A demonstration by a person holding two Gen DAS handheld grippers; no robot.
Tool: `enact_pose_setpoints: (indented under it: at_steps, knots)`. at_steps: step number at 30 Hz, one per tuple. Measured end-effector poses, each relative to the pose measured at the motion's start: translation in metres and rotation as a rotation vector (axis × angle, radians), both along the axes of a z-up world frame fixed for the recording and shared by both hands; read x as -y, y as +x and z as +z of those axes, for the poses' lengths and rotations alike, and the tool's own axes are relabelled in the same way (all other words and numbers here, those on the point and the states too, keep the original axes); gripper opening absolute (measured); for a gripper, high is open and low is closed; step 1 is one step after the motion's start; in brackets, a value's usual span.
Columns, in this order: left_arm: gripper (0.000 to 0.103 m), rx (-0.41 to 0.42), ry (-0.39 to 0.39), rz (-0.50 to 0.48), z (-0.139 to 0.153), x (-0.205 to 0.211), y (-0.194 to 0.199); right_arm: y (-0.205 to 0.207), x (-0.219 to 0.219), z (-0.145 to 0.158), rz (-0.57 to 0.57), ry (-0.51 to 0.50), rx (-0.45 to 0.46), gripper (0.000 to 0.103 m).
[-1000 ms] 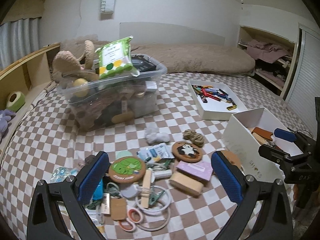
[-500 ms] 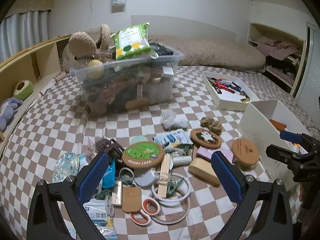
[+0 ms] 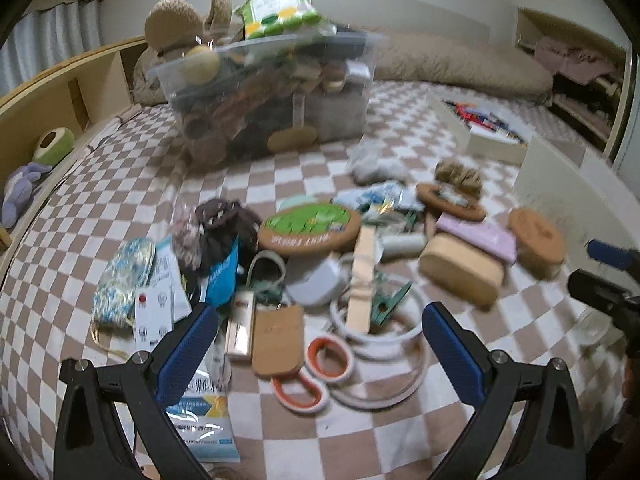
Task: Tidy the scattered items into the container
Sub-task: 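Withdraw both tools from the box back toward the scattered items, then close the right tool on the white tape roll and lift it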
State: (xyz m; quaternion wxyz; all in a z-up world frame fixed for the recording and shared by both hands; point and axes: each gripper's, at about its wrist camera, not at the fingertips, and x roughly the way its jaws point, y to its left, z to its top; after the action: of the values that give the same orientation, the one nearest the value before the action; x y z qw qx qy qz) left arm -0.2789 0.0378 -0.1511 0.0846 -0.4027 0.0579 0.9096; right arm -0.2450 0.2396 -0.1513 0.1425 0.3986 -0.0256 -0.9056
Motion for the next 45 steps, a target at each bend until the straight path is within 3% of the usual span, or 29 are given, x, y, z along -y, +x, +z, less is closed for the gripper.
enact_pose_setpoints:
  at_steps: [12, 21, 26, 34, 45]
  knots:
    - [0.103, 0.066, -0.129, 0.008, -0.046, -0.004, -0.001, 0.007, 0.028, -0.031, 0.055, 0.041, 0.085, 0.103]
    - [0.103, 0.138, -0.110, -0.006, -0.065, -0.002, -0.006, 0.003, 0.043, -0.041, 0.058, 0.010, 0.156, 0.103]
    - [0.103, 0.201, -0.054, 0.022, -0.073, 0.004, -0.015, -0.008, 0.050, -0.042, 0.023, -0.001, 0.186, 0.103]
    - [0.103, 0.198, -0.072, 0.029, -0.073, 0.003, -0.007, -0.022, 0.074, -0.055, 0.051, 0.029, 0.234, 0.103]
    - [0.103, 0.224, -0.062, -0.045, -0.072, 0.003, 0.016, -0.023, 0.086, -0.071, 0.078, 0.086, 0.263, 0.103]
